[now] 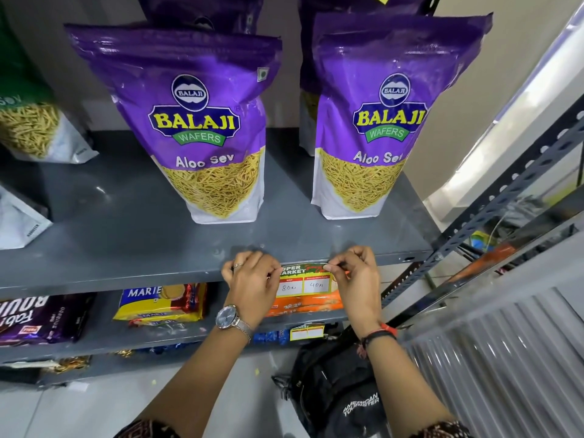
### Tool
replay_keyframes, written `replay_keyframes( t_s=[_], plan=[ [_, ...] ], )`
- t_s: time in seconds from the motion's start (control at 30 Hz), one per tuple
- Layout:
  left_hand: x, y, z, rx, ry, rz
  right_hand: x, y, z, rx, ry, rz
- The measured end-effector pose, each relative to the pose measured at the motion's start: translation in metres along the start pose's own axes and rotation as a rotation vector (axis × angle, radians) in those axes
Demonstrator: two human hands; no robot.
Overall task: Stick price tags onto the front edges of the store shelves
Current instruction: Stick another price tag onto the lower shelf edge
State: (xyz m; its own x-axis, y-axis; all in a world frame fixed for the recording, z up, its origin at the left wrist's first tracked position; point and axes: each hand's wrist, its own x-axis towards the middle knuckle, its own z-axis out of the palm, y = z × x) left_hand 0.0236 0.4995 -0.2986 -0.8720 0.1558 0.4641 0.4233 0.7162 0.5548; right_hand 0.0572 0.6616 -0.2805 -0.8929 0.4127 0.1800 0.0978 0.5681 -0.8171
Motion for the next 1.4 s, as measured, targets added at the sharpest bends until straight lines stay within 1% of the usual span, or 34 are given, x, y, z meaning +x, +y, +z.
replay_keyframes(
  t_s=[0.2, 0.37, 0.53, 0.67, 0.77, 0.83, 0.9, 1.0, 1.07, 1.17, 1.23, 1.3, 1.33, 1.4],
  plan=[
    [0.001, 0.000, 0.001, 0.007, 0.002, -0.046, 0.002, 0.002, -0.001, -0.092, 0.017, -0.071],
    [0.001, -0.008, 0.004, 0.041, -0.014, -0.003, 0.005, 0.005, -0.004, -0.272, 0.048, -0.228],
    [0.004, -0.006, 0.003, 0.067, 0.004, 0.043, 0.009, 0.005, -0.003, -0.303, 0.023, -0.201],
    [0.007, 0.001, -0.004, 0.075, -0.061, 0.033, 0.009, 0.001, -0.003, -0.340, 0.003, -0.192],
    [0.011, 0.003, -0.014, 0.099, -0.110, 0.084, 0.011, -0.005, -0.013, -0.332, -0.038, -0.261],
    [0.017, 0.009, -0.026, 0.096, -0.093, 0.143, 0.011, -0.016, -0.023, -0.334, 0.006, -0.348],
    [0.029, 0.020, -0.042, 0.064, -0.029, 0.191, 0.014, -0.035, -0.035, -0.319, 0.115, -0.430],
    [0.056, 0.045, -0.073, -0.020, 0.122, 0.249, 0.024, -0.075, -0.057, -0.268, 0.260, -0.547],
    [0.076, 0.065, -0.097, -0.053, 0.245, 0.287, 0.033, -0.107, -0.075, -0.245, 0.352, -0.637],
    [0.100, 0.098, -0.133, -0.021, 0.474, 0.351, 0.039, -0.161, -0.103, -0.198, 0.535, -0.798],
    [0.114, 0.118, -0.154, -0.019, 0.593, 0.381, 0.038, -0.195, -0.121, -0.136, 0.631, -0.903],
    [0.125, 0.135, -0.170, -0.012, 0.680, 0.389, 0.040, -0.224, -0.136, -0.086, 0.647, -0.949],
    [0.131, 0.143, -0.177, -0.004, 0.705, 0.384, 0.045, -0.237, -0.142, -0.092, 0.632, -0.938],
    [0.141, 0.154, -0.187, 0.043, 0.703, 0.381, 0.056, -0.259, -0.150, -0.146, 0.582, -0.889]
  ],
)
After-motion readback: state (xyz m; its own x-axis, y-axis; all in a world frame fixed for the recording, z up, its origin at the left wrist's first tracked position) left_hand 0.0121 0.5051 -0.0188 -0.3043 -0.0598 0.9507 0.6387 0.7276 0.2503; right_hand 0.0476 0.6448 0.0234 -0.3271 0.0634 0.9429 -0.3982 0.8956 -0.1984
